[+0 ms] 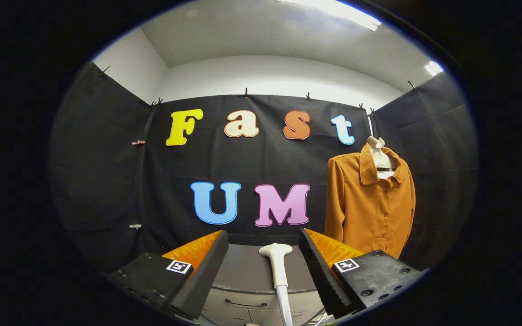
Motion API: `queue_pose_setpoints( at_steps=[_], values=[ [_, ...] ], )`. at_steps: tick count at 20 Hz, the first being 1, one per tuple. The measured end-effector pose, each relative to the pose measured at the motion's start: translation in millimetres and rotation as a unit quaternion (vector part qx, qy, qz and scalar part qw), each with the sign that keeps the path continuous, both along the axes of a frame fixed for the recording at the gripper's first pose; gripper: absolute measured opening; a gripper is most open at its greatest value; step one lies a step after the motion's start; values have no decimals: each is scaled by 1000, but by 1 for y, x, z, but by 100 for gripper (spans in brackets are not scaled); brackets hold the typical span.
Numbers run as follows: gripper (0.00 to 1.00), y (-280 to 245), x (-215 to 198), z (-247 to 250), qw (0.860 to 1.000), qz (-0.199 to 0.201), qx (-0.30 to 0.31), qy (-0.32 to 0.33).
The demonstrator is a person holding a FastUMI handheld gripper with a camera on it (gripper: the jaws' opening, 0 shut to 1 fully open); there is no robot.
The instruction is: Iron the clothes twice with a garment steamer, once on the left side and once on the right side.
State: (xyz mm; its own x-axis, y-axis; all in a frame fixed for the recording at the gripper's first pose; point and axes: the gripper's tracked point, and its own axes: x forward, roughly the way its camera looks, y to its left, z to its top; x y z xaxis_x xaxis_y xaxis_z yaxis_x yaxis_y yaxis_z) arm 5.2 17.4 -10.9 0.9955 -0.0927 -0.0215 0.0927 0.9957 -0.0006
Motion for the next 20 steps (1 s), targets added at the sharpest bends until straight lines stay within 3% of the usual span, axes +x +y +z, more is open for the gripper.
queue_pose_setpoints(
  at_steps=[9, 20],
  values=[
    [98, -9, 23, -33, 999, -24, 15, 38],
    [98, -47, 133, -120, 989, 9, 35, 144]
  ],
)
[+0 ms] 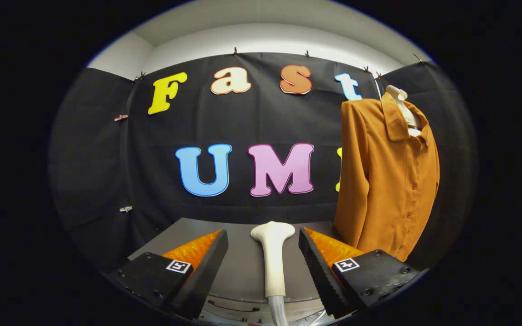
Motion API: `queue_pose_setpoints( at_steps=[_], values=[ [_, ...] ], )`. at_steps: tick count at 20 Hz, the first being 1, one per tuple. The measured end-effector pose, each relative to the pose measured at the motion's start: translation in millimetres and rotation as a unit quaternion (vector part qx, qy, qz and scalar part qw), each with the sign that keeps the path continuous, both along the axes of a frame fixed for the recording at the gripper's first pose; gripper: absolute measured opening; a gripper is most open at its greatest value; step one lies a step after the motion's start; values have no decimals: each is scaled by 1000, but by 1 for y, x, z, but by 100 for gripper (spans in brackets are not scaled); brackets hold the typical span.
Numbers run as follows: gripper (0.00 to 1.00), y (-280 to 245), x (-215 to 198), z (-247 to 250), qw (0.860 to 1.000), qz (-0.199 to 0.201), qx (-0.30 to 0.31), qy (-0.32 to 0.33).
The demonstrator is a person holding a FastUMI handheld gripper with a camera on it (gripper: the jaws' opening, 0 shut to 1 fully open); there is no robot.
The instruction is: Iron the clothes twice with a garment steamer, once on the left side and once on the right side.
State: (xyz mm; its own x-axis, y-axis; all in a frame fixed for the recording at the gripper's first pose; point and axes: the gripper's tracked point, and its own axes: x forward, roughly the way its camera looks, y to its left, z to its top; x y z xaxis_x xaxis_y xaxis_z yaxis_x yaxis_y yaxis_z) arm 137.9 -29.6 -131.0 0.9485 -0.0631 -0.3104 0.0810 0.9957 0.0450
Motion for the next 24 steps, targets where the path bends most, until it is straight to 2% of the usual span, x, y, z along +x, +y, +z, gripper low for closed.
queue_pose_setpoints(
  at_steps=[8, 18, 22, 23, 24],
  values=[
    [98, -17, 40, -83, 992, -6, 1, 129],
    [97, -22, 42, -151, 968, -21, 2, 251],
    [94, -19, 41, -157, 964, -18, -1, 267],
    [86, -17, 42, -153, 963, -16, 0, 268],
    [84, -17, 43, -152, 964, -16, -2, 266]
  ],
)
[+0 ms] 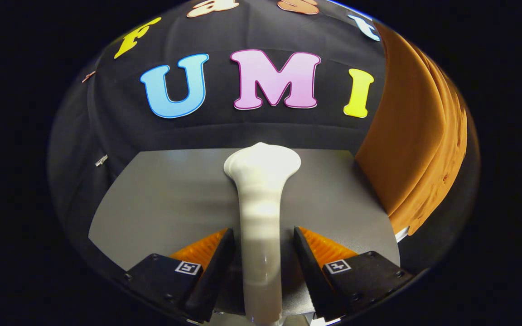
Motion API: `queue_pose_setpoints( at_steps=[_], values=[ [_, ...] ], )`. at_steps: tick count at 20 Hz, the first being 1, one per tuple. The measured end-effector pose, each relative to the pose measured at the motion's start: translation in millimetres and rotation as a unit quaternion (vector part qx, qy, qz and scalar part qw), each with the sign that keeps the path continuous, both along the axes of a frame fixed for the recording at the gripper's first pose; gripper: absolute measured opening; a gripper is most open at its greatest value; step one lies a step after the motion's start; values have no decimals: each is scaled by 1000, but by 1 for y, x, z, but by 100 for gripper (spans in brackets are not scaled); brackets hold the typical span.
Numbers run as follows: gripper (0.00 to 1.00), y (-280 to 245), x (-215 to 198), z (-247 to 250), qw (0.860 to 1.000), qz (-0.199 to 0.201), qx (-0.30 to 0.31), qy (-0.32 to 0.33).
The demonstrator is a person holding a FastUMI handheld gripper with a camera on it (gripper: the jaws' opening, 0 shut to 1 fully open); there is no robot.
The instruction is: Iron the clothes twice with a garment steamer, once on the left side and once on the right side.
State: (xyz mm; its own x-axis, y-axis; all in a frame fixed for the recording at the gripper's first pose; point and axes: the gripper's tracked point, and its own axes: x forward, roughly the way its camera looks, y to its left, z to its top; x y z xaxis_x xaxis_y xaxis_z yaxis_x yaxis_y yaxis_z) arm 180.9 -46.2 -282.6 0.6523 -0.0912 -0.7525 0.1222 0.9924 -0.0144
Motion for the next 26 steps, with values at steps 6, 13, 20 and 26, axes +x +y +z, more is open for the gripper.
queue_pose_setpoints(
  at_steps=[6, 13, 20, 26],
  values=[
    [45, 2, 0, 0, 1000, 19, 3, -8],
    [37, 3, 3, 12, 998, 26, 29, -43],
    [37, 13, -16, 76, 988, 45, 36, -146],
    [37, 16, -62, 145, 969, 30, 40, -241]
  ],
)
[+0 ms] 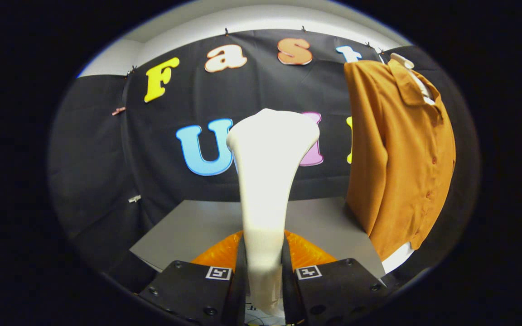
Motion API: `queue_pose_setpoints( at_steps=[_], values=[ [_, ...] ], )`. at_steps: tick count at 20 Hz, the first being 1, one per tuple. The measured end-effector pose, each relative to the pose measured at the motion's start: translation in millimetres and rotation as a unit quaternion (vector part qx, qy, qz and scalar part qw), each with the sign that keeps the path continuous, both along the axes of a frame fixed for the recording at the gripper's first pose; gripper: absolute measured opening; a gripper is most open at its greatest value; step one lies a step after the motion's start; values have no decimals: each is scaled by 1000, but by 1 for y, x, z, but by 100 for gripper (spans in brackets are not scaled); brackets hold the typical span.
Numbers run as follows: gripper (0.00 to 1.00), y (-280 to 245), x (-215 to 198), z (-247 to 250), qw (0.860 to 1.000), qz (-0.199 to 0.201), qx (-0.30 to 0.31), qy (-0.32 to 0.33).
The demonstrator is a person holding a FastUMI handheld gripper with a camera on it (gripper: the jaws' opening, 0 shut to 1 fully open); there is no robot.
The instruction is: Iron the clothes twice with a garment steamer, once on the left side and once on the right side.
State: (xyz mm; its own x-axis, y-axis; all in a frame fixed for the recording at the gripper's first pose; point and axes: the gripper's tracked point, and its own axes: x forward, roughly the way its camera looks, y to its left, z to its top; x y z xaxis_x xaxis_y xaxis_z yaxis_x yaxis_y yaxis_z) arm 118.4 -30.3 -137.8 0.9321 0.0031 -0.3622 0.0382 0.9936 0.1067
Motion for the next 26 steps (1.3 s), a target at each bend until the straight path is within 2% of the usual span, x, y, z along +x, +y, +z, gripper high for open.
queue_pose_setpoints(
  at_steps=[3, 6, 10, 14, 19, 26],
  values=[
    [36, 2, -30, 41, 998, -9, -29, -55],
    [36, -15, -62, 73, 994, -37, -49, -93],
    [36, -59, -93, 96, 987, -82, -76, -119],
    [36, -121, -99, 101, 982, -114, -81, -124],
    [36, -200, -82, 81, 988, -106, -47, -104],
    [36, -273, -30, 39, 996, -54, 3, -69]
  ],
)
